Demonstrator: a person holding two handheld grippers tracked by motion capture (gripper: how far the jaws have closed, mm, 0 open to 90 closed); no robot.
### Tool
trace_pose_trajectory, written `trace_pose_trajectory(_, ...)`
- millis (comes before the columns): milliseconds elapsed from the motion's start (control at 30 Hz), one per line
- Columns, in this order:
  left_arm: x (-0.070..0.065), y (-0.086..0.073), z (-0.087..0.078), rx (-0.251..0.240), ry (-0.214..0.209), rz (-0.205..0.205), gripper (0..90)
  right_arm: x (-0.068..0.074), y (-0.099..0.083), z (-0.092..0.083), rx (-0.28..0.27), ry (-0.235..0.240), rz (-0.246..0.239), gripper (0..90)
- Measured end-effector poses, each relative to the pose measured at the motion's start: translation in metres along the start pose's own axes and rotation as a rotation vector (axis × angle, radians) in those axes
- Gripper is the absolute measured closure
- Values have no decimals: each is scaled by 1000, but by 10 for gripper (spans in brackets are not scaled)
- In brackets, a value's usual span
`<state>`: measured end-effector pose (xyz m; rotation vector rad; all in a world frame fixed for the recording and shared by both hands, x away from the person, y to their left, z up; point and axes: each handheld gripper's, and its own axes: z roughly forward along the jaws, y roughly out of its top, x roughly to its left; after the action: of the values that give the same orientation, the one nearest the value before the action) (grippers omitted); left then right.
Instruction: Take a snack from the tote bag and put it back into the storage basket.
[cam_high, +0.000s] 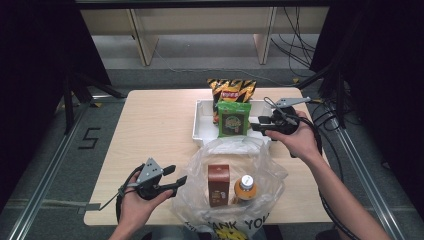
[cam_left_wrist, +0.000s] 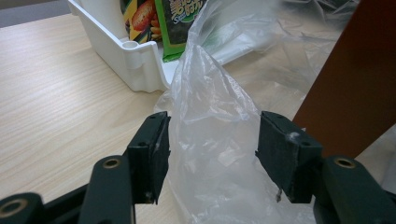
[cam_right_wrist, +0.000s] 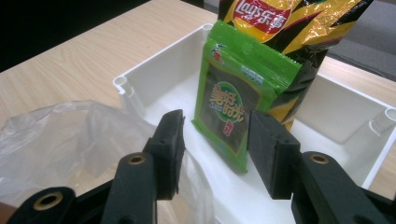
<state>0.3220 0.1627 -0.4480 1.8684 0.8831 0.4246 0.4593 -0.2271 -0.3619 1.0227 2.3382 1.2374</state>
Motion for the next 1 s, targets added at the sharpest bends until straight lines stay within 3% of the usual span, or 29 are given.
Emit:
trace_pose_trajectory(67,-1,-1,-1,-1,5,-3,428,4,-1,-3,-23,-1,15,564)
trace_pose_trajectory(100,-1,-1,-1,-2,4,-5,428,6,-1,-7,-5,15,14,563)
trace_pose_trajectory(133,-1,-1,-1,-1,4,-2,428,6,-2,-8,-4,25,-7,562)
trace_pose_trajectory(167,-1,-2,-1,1,6,-4,427,10,-2,-8,-16,30,15,562)
trace_pose_trajectory(200,0,-2,-1,3,5,-4,428,9,-2,-11,-10,23,-29,561)
trace_pose_trajectory(233,0,-2,-1,4,7,-12,427,15,-3,-12,-20,29,12,561)
trace_pose_trajectory(267,0,-2,-1,4,7,-13,428,17,-4,-13,-12,38,13,561)
trace_pose_trajectory(300,0,-2,-1,4,6,-13,427,18,-5,-13,-20,42,-16,561)
trace_pose_trajectory(333,0,-2,-1,4,6,-14,427,21,-4,-13,-29,53,-1,559)
trace_pose_trajectory(367,0,-2,-1,3,4,-14,427,22,-4,-13,-36,55,-37,558)
trace_pose_trajectory(400,0,-3,-1,0,3,-16,427,26,-4,-15,-28,69,-8,558)
trace_pose_trajectory(433,0,-3,0,-4,-5,-18,427,26,-4,-15,-30,61,-56,557)
trace_pose_trajectory(467,0,-3,0,-2,-5,-19,427,30,-4,-16,-32,68,-22,556)
trace_pose_trajectory(500,1,-3,0,-3,-3,-16,426,30,-5,-15,-36,84,-42,555)
trace_pose_trajectory(600,0,-3,-1,-3,5,-20,426,36,-7,-16,-27,88,-37,555)
trace_pose_trajectory(667,1,-3,-2,-7,3,-8,426,37,-7,-16,-34,88,-84,554)
trace_pose_trajectory(700,0,-4,-1,-10,0,-13,425,41,-8,-16,-42,96,-46,555)
trace_pose_trajectory(733,0,-4,-1,-7,1,-11,425,41,-8,-18,-33,100,-76,555)
trace_pose_trajectory(800,-1,-4,0,-7,-4,-21,425,45,-10,-17,-37,112,-58,553)
trace_pose_trajectory(833,-1,-4,0,-6,-4,-19,425,45,-11,-19,-24,110,-87,551)
trace_pose_trajectory(867,-1,-4,1,-7,-6,-20,424,47,-12,-19,-30,114,-63,551)
trace_pose_trajectory(933,-2,-4,0,-3,-1,-20,425,49,-13,-22,-16,120,-70,550)
trace_pose_trajectory(1000,-2,-4,1,-3,-1,-20,425,51,-13,-22,-42,134,-70,549)
